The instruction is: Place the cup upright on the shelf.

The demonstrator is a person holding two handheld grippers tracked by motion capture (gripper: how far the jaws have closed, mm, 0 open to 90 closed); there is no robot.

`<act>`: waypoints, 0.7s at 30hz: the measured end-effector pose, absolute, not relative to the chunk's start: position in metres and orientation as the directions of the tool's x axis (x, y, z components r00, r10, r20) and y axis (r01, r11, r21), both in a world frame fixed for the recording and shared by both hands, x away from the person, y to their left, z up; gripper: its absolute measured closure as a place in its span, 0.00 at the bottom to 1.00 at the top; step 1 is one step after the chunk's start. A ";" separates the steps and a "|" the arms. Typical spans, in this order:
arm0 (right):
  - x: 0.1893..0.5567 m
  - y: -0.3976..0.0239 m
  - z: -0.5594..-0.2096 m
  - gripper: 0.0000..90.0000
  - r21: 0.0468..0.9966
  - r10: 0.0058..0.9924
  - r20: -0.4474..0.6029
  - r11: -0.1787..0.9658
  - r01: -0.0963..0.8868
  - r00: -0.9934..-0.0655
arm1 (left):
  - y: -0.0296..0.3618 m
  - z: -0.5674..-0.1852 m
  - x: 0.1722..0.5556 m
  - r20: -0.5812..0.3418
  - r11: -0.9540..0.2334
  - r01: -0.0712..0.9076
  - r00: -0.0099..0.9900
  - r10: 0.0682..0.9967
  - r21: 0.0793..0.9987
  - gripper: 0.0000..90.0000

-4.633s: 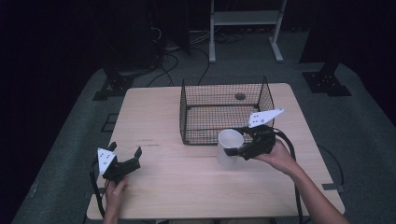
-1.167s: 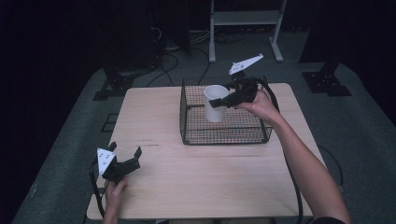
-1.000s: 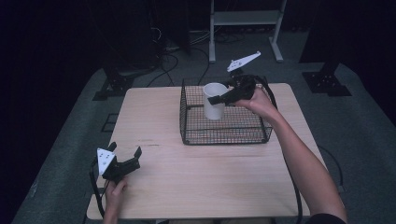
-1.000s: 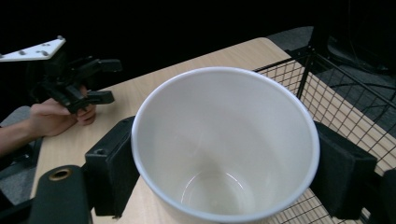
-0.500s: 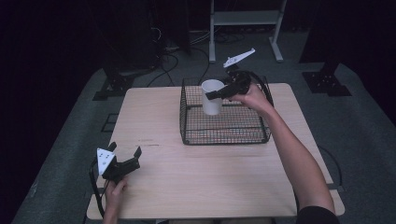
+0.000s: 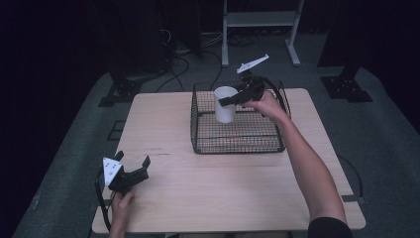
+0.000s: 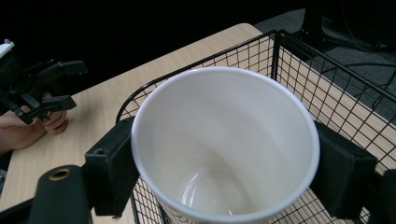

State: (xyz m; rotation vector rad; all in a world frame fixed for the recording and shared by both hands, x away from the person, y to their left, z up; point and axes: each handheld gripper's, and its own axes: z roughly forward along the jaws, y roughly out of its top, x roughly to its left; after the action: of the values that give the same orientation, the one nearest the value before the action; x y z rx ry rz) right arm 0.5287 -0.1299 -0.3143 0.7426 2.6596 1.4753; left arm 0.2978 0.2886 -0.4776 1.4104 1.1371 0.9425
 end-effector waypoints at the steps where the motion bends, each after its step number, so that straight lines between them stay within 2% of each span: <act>1: 0.530 -0.130 -0.316 0.21 0.802 0.410 0.217 0.442 0.401 -0.886 | 0.289 -0.478 0.298 -0.034 -0.002 0.148 0.239 0.971 0.989 0.00; 21: 0.547 -0.124 -0.353 0.21 0.758 0.436 0.260 0.461 0.462 -0.862 | 0.289 -0.478 0.298 -0.039 0.003 0.148 0.239 0.970 0.989 0.00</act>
State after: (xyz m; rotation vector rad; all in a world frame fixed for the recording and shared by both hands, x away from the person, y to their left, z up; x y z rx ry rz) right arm 0.5465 -0.1244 -0.3532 0.8326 2.7095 1.4210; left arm 0.2978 0.2893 -0.4776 1.4048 1.1400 0.9381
